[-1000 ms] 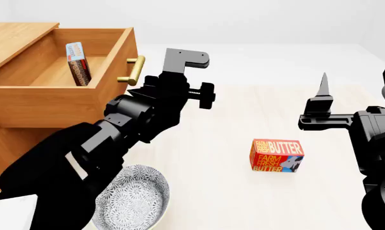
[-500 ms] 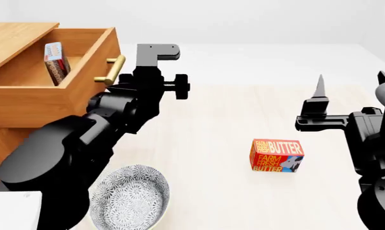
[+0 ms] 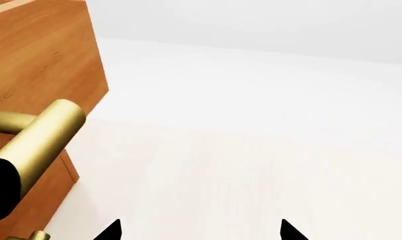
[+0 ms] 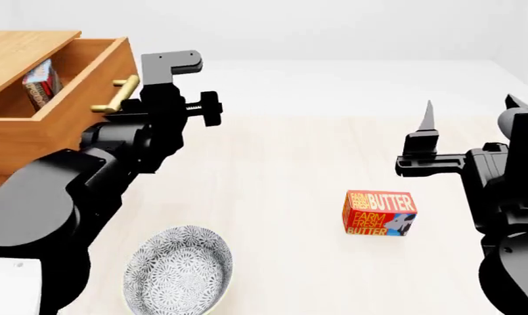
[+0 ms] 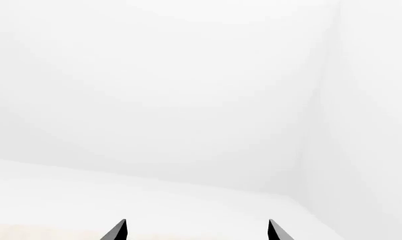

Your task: Put the chocolate pudding in the top drawer of the cabinet and close it.

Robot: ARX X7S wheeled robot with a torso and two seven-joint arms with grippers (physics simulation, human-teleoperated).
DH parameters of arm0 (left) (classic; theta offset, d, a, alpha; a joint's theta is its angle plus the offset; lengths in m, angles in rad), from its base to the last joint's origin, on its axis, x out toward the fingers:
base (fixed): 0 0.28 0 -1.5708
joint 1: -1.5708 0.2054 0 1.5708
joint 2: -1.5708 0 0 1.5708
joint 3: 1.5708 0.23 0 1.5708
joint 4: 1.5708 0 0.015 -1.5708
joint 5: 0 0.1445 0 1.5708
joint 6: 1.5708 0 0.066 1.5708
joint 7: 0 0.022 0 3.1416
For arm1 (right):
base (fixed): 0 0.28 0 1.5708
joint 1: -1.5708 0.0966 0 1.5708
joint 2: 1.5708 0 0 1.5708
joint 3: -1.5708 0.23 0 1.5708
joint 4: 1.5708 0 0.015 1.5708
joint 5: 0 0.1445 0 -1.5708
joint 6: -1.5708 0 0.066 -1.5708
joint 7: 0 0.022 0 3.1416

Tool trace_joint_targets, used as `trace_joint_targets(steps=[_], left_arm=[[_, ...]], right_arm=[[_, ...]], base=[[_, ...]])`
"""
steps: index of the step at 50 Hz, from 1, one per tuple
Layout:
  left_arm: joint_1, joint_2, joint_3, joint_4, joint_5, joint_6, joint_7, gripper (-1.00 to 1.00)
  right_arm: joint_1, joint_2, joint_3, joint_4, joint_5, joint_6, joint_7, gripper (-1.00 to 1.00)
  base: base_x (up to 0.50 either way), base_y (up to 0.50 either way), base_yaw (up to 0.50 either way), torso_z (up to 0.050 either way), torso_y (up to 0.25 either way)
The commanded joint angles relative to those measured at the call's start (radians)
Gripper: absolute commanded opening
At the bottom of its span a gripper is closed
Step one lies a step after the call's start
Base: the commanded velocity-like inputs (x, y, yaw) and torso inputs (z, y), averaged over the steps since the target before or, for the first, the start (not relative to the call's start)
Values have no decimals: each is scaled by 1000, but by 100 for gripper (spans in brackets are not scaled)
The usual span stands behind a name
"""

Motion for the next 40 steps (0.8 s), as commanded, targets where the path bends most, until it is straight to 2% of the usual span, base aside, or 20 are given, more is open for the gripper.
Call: trace_joint_targets(steps=[1,12,19,28,40], left_arm=[[-15,-51,296,-16,-282,51,8,100],[-25,-65,763,-16,-748,117,54,100],[-34,-77,980,-16,-961,134,83,100],[-42,-101,1119,-16,-1103,142,102,100],[-68,-159,1174,-16,-1170,141,100,100]], right_arm=[[17,-6,-31,13,-6,-4,9,100],[16,-8,-41,26,-9,-17,11,100],[16,-6,-50,31,-12,-21,13,100],[19,-5,-58,32,-13,-19,18,100],[21,-6,-71,37,-14,-22,24,100]], base=[[0,0,0,0,0],[0,0,0,0,0],[0,0,0,0,0],[0,0,0,0,0],[0,0,0,0,0]])
